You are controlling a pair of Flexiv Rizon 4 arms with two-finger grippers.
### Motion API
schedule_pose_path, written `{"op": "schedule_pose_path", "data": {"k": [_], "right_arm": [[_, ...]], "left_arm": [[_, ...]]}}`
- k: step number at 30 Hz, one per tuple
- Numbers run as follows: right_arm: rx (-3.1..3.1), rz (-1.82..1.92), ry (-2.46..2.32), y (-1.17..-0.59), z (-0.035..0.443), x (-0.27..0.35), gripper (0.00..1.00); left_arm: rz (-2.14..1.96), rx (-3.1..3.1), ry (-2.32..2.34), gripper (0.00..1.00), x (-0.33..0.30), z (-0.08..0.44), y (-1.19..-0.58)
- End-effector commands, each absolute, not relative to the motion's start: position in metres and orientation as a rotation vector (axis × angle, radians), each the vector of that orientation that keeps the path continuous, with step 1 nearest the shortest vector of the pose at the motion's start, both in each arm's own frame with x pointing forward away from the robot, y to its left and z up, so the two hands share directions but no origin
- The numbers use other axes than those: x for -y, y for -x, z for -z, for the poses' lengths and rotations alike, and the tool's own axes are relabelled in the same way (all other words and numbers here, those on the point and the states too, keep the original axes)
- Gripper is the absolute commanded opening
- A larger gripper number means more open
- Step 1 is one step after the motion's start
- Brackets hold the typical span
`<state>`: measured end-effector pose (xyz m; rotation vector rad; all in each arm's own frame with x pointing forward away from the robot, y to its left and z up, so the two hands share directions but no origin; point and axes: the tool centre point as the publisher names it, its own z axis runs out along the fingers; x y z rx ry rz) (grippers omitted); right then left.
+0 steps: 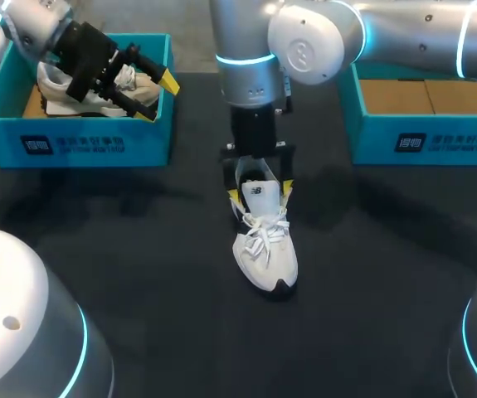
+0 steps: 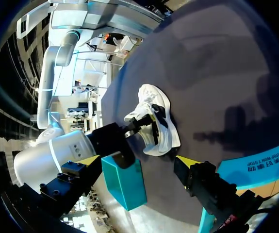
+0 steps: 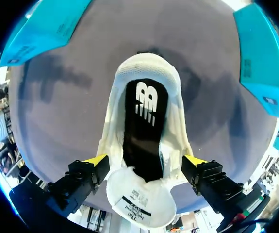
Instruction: Take the shoe out of the shoebox, open the shoe tongue, remove and reinsert the insole, then place the shoe into the shoebox
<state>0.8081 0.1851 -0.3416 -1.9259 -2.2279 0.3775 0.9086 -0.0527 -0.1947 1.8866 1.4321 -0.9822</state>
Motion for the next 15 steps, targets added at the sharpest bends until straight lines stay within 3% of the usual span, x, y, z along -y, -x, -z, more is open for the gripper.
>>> {"op": "schedule_pose_path", "data": {"k": [1, 15], "right_arm": [[2.206, -0.400, 1.951, -0.807, 0.340, -0.185, 1.00], [2.110, -0.361, 2.107, -0.792, 0.302, -0.174, 1.00]], "left_arm": [[0.978, -1.434, -1.889, 1.00, 0.053, 0.194, -0.908], [0.978, -1.434, -1.889, 1.00, 0.053, 0.194, -0.908]]}}
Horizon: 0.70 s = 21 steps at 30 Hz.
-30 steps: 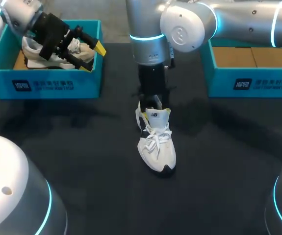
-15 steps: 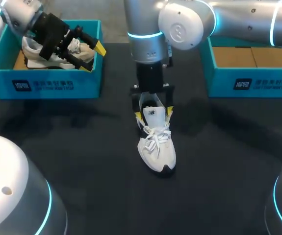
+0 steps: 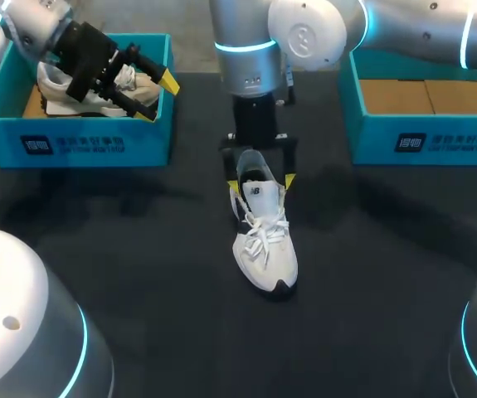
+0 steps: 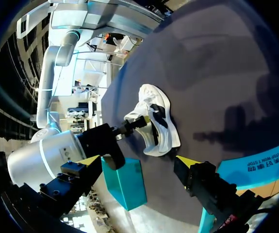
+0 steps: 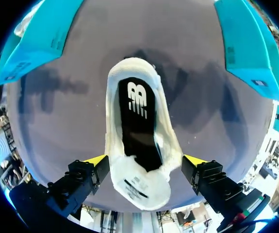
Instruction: Take the shoe out of the shoebox, open the shoe tongue, remove and reinsert the insole, then place the shoe into the shoebox
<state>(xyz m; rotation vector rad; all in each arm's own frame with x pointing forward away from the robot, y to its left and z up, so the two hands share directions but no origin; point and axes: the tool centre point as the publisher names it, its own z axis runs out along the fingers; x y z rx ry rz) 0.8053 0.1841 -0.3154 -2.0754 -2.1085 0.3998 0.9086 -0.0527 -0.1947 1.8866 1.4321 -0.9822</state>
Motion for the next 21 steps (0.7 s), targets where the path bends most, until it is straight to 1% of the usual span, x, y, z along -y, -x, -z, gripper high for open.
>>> {"op": "schedule_pose_path", "data": {"k": [1, 9, 21], "right_arm": [[2.106, -0.358, 2.111, -0.790, 0.300, -0.174, 1.00], [2.099, -0.349, 2.114, -0.759, 0.281, -0.173, 1.00], [2.118, -0.331, 2.081, -0.720, 0.274, -0.188, 1.00]], "left_arm": [[0.978, -1.434, -1.889, 1.00, 0.053, 0.194, -0.908], [0.978, -1.434, -1.889, 1.00, 0.053, 0.194, -0.908], [0.978, -1.434, -1.889, 1.00, 0.053, 0.194, -0.908]]}}
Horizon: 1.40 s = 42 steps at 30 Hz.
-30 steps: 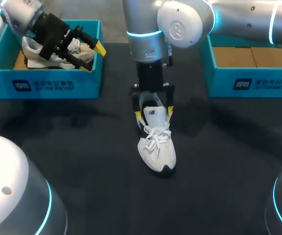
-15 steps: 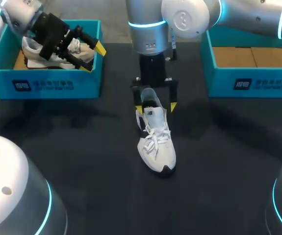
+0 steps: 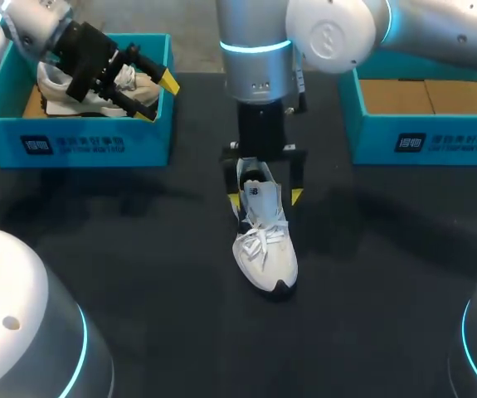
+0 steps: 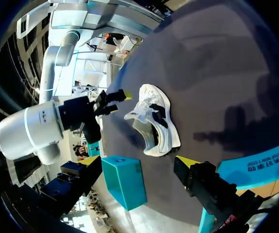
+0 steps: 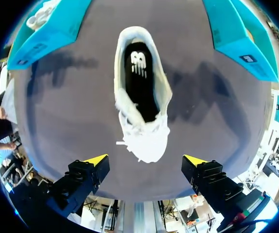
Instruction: Take the shoe out of the shoebox, open the shoe tongue, remove and reinsert the insole, then place the shoe into the shoebox
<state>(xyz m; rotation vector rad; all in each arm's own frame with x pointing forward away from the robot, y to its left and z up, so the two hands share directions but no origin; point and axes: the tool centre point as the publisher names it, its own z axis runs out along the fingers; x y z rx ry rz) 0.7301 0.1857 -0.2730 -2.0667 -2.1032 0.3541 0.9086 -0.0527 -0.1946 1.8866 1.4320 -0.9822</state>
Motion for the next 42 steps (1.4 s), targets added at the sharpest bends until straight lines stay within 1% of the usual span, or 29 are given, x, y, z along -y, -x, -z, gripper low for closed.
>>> {"op": "schedule_pose_path", "data": {"k": [1, 2, 3, 4, 5, 6, 7, 9, 12, 21, 29, 36, 37, 42], "right_arm": [[2.118, -0.332, 2.082, -0.718, 0.274, -0.189, 1.00], [2.119, -0.331, 2.078, -0.716, 0.275, -0.190, 0.89], [2.118, -0.329, 2.075, -0.715, 0.276, -0.190, 0.69], [2.118, -0.330, 2.074, -0.714, 0.277, -0.191, 0.51], [2.118, -0.330, 2.074, -0.714, 0.277, -0.191, 0.51], [2.115, -0.331, 2.072, -0.713, 0.280, -0.191, 0.45], [2.114, -0.331, 2.072, -0.713, 0.282, -0.191, 0.44], [2.108, -0.329, 2.076, -0.714, 0.285, -0.190, 0.37], [2.108, -0.325, 2.073, -0.715, 0.289, -0.191, 0.35], [2.118, -0.325, 2.061, -0.727, 0.302, -0.191, 0.35], [2.170, -0.339, 2.057, -0.757, 0.319, -0.192, 0.39], [2.197, -0.331, 2.056, -0.775, 0.325, -0.194, 0.38], [2.202, -0.331, 2.057, -0.782, 0.330, -0.193, 0.36], [2.165, -0.356, 2.098, -0.790, 0.338, -0.184, 0.37]], "left_arm": [[0.978, -1.434, -1.889, 1.00, 0.053, 0.194, -0.908], [0.978, -1.434, -1.889, 1.00, 0.053, 0.194, -0.908], [0.978, -1.434, -1.889, 1.00, 0.053, 0.194, -0.908], [0.978, -1.434, -1.889, 1.00, 0.053, 0.194, -0.908], [0.978, -1.434, -1.889, 1.00, 0.053, 0.194, -0.908], [0.978, -1.434, -1.889, 1.00, 0.053, 0.194, -0.908], [0.978, -1.434, -1.889, 1.00, 0.053, 0.194, -0.908], [0.978, -1.434, -1.889, 1.00, 0.053, 0.194, -0.908], [0.978, -1.434, -1.889, 1.00, 0.053, 0.194, -0.908], [0.978, -1.434, -1.889, 1.00, 0.053, 0.194, -0.908], [0.978, -1.434, -1.889, 1.00, 0.053, 0.194, -0.908], [0.978, -1.434, -1.889, 1.00, 0.053, 0.194, -0.908], [0.978, -1.434, -1.889, 1.00, 0.053, 0.194, -0.908], [0.978, -1.434, -1.889, 1.00, 0.053, 0.194, -0.908]]}}
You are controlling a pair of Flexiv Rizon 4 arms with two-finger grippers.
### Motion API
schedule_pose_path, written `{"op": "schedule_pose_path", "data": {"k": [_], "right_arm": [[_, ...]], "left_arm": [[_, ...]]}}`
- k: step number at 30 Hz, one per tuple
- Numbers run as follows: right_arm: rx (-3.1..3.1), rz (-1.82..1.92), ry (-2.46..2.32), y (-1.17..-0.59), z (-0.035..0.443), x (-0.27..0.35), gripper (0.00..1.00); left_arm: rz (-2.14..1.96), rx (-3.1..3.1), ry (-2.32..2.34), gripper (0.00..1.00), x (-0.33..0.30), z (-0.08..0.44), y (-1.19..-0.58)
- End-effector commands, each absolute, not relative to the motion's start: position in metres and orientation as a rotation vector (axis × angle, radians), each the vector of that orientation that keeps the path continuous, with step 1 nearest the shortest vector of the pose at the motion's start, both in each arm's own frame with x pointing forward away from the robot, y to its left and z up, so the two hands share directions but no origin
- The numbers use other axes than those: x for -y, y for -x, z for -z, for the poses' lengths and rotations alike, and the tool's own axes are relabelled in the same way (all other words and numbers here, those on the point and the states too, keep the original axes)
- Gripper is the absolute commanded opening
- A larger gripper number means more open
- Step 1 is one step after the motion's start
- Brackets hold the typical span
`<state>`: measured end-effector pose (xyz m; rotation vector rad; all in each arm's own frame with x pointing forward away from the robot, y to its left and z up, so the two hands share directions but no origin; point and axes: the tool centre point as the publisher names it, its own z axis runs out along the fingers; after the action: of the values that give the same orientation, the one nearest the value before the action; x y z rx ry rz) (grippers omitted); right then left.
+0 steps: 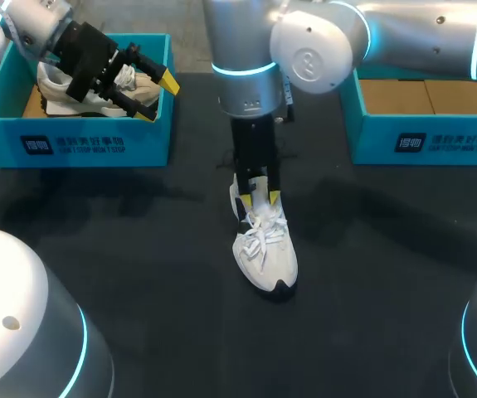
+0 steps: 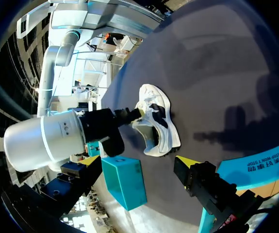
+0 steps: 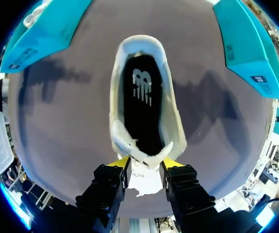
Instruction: Take the shoe out of the shoebox, open the shoe tongue, remove and reinsert the insole, then place the shoe into the shoebox
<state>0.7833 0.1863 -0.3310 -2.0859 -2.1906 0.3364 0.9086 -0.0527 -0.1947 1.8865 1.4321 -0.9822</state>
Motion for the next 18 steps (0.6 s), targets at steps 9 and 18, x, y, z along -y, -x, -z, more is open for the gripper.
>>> {"op": "schedule_pose_path", "data": {"k": [9, 18], "right_arm": [[2.201, -0.293, 2.142, -0.789, 0.312, -0.177, 0.45], [2.232, -0.221, 2.123, -0.805, 0.325, -0.175, 0.57]], "left_arm": [[0.978, -1.434, -1.889, 1.00, 0.053, 0.194, -0.908], [0.978, -1.434, -1.889, 1.00, 0.053, 0.194, -0.908]]}}
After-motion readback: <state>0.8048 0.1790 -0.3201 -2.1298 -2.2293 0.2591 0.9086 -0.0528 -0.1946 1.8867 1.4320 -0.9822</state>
